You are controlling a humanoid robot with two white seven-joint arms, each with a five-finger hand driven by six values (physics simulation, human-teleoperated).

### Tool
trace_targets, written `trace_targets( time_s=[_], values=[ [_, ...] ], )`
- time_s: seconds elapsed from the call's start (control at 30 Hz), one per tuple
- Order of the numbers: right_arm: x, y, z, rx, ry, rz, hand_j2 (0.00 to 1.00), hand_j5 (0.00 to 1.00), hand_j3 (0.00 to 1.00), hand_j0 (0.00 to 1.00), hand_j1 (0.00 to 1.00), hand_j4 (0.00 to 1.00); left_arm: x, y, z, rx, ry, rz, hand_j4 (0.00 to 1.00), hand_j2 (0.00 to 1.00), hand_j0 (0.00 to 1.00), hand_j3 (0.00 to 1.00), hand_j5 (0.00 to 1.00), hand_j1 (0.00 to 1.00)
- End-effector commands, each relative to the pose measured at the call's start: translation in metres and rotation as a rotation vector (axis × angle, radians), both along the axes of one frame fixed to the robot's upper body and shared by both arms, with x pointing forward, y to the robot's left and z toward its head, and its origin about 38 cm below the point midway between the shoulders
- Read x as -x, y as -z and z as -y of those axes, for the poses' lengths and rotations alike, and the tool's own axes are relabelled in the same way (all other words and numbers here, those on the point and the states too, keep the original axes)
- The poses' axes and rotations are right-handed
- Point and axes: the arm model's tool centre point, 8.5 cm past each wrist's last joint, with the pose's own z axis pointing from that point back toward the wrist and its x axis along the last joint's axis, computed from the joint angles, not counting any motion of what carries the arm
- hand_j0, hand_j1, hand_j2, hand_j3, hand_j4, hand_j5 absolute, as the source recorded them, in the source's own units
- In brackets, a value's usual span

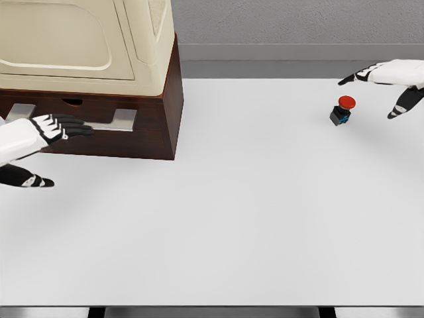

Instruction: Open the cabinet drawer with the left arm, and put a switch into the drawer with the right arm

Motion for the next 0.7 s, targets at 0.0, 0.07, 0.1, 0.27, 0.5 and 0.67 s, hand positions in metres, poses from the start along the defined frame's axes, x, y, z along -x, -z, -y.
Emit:
trace_targets(
  time_s=[0.0, 0.07, 0.1, 0.27, 0.5, 0.67],
  values=[
    [-0.001, 0.001, 0.000, 0.001, 0.003, -0.003, 1.00, 1.00, 1.00, 1.00, 1.00, 1.00, -0.002, -0.004, -0.002, 0.040, -0.017, -0.009, 1.00, 1.00, 1.00, 1.00, 1.00, 1.00],
    [-0.011, 0.003, -0.010, -0.020, 0.006, 0.011, 1.00, 1.00, 1.00, 1.00, 1.00, 1.00, -0.004, -0.007, 0.000, 0.045, -0.014, 0.003, 1.00, 1.00, 1.00, 1.00, 1.00, 1.00],
    [-0.012, 0.002, -0.007, -0.018, 0.016, 0.013, 1.00, 1.00, 1.00, 1.00, 1.00, 1.00, -0.004, -0.008, 0.001, 0.049, -0.013, 0.003, 1.00, 1.00, 1.00, 1.00, 1.00, 1.00],
    [-0.036, 0.022, -0.019, 0.011, 0.060, -0.017, 1.00, 1.00, 1.00, 1.00, 1.00, 1.00, -0.009, -0.012, 0.010, 0.098, 0.001, 0.020, 1.00, 1.00, 1.00, 1.00, 1.00, 1.00],
    [-0.054, 0.045, -0.028, 0.022, 0.125, -0.051, 1.00, 1.00, 1.00, 1.00, 1.00, 1.00, -0.016, -0.007, 0.026, 0.153, 0.027, 0.035, 1.00, 1.00, 1.00, 1.00, 1.00, 1.00],
    [-0.054, 0.052, -0.037, 0.032, 0.109, -0.063, 1.00, 1.00, 1.00, 1.00, 1.00, 1.00, -0.019, 0.002, 0.039, 0.162, 0.062, 0.008, 1.00, 1.00, 1.00, 1.00, 1.00, 1.00]
  ],
)
